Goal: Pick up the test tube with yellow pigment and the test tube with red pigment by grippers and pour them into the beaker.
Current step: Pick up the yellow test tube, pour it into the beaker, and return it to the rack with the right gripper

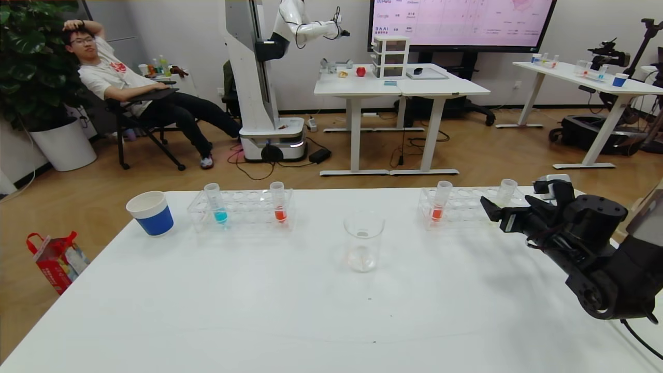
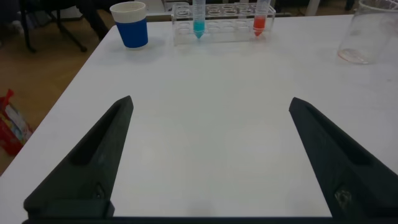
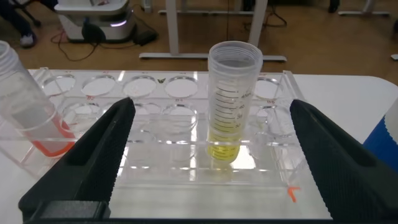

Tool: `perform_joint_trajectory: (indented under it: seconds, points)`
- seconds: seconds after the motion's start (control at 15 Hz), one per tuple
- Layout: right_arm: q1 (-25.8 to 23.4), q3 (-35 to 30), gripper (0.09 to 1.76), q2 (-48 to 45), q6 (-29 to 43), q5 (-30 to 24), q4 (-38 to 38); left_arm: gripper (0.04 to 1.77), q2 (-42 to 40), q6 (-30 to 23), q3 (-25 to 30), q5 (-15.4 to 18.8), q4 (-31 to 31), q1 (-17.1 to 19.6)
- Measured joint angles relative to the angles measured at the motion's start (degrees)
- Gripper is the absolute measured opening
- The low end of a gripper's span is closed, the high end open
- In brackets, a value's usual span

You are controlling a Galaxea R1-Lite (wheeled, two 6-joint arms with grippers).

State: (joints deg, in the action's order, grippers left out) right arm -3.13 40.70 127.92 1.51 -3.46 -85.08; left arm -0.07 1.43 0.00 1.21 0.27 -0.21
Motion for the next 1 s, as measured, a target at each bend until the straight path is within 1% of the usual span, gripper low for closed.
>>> perform_joint_trajectory:
  seconds: [0.2,0.53,0.6,0.67,0.8,0.87,1.0]
  points:
    - [-0.28,5.38,1.74,3.07,-0.02,0.02,0.29,1.75,0.0,-0.02,0.0,0.02,0.0,0.0]
    - [-0.52,9.81,1.73,5.94,0.06,0.05,0.29,1.75,0.0,0.0,0.0,0.02,0.0,0.02]
    - [-0.52,10.29,1.63,6.24,0.06,0.11,0.24,1.75,0.0,0.0,0.0,0.0,-0.02,0.0]
    - [-0.56,10.59,1.39,6.42,0.05,0.16,0.24,1.75,0.0,-0.02,0.0,0.02,0.0,0.0]
    - [-0.56,10.86,0.53,6.53,0.05,0.29,0.05,1.75,0.0,-0.02,0.0,0.02,0.02,-0.01]
    - [-0.61,10.91,0.37,6.53,0.05,0.24,0.02,1.75,0.0,0.0,0.0,0.02,0.0,-0.04]
    - [-0.52,10.91,0.59,6.46,-0.02,0.27,-0.06,1.75,0.0,0.0,0.0,0.0,0.0,0.0]
